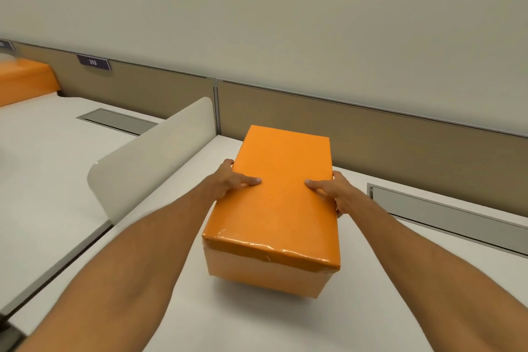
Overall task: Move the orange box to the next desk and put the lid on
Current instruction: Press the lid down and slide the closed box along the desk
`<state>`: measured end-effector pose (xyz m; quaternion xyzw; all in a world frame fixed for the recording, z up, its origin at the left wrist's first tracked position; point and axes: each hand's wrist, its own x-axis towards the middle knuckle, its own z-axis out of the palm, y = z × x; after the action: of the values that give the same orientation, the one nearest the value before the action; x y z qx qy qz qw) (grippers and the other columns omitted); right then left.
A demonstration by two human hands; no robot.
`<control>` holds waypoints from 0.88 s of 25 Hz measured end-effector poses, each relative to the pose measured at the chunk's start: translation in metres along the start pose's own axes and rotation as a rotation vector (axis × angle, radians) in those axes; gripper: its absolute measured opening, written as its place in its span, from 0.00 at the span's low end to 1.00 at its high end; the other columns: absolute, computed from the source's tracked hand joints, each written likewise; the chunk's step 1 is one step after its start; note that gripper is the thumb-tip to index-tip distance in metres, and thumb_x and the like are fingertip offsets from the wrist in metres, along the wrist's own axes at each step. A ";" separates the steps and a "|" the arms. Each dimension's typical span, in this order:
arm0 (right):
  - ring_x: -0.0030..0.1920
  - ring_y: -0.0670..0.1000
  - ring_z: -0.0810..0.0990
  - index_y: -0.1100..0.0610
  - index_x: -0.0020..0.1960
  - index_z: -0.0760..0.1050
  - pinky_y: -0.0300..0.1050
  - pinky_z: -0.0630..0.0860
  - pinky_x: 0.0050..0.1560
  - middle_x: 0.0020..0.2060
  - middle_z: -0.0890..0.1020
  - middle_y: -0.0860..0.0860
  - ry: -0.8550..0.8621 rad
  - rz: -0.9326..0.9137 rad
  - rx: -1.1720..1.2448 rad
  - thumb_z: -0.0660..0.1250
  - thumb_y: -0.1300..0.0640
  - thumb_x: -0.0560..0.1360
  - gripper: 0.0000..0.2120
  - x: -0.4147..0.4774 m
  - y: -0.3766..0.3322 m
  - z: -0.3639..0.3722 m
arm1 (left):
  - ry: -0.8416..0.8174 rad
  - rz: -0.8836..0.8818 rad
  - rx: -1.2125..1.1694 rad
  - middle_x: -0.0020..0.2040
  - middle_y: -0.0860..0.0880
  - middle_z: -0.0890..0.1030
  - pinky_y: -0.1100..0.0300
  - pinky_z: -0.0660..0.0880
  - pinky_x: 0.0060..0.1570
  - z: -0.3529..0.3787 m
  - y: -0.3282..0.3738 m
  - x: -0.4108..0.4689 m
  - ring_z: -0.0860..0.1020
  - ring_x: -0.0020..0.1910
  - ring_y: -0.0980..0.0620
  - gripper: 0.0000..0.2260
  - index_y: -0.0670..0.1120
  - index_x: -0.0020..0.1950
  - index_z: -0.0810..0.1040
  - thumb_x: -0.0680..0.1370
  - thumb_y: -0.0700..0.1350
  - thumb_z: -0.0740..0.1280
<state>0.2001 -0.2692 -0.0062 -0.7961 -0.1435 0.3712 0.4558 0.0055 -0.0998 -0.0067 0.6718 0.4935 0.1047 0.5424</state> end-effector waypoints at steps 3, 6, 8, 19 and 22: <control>0.66 0.65 0.72 0.51 0.74 0.59 0.73 0.69 0.60 0.69 0.71 0.57 0.007 0.007 0.012 0.77 0.48 0.68 0.42 0.024 -0.025 0.041 | 0.011 -0.018 -0.012 0.74 0.43 0.66 0.42 0.69 0.64 -0.037 -0.002 0.041 0.70 0.68 0.39 0.48 0.51 0.77 0.55 0.65 0.52 0.80; 0.66 0.65 0.72 0.50 0.74 0.59 0.73 0.69 0.60 0.69 0.71 0.57 0.038 0.020 0.041 0.78 0.48 0.67 0.42 0.048 -0.048 0.079 | 0.002 -0.025 -0.010 0.75 0.44 0.65 0.43 0.69 0.65 -0.069 -0.003 0.086 0.69 0.69 0.38 0.48 0.52 0.78 0.55 0.65 0.51 0.79; 0.65 0.65 0.72 0.50 0.74 0.59 0.74 0.69 0.61 0.68 0.71 0.57 0.055 0.036 0.058 0.78 0.48 0.67 0.42 0.066 -0.062 0.102 | -0.006 -0.028 0.004 0.75 0.44 0.65 0.43 0.68 0.65 -0.088 -0.003 0.115 0.69 0.69 0.39 0.48 0.52 0.79 0.54 0.66 0.51 0.79; 0.68 0.65 0.69 0.47 0.77 0.50 0.74 0.67 0.60 0.71 0.67 0.57 0.073 0.050 0.058 0.77 0.49 0.68 0.47 0.142 -0.120 0.179 | -0.033 0.033 0.157 0.69 0.44 0.70 0.46 0.73 0.58 -0.154 0.000 0.220 0.73 0.60 0.41 0.36 0.52 0.74 0.60 0.70 0.56 0.72; 0.69 0.66 0.68 0.47 0.77 0.49 0.74 0.67 0.60 0.72 0.66 0.57 0.051 0.063 0.065 0.77 0.52 0.69 0.48 0.157 -0.127 0.192 | -0.025 0.045 0.220 0.72 0.44 0.68 0.46 0.71 0.58 -0.166 0.000 0.242 0.72 0.63 0.39 0.38 0.52 0.76 0.56 0.72 0.59 0.70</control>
<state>0.1827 0.0082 -0.0318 -0.7943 -0.0946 0.3693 0.4730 0.0121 0.1925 -0.0375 0.7393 0.4800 0.0537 0.4692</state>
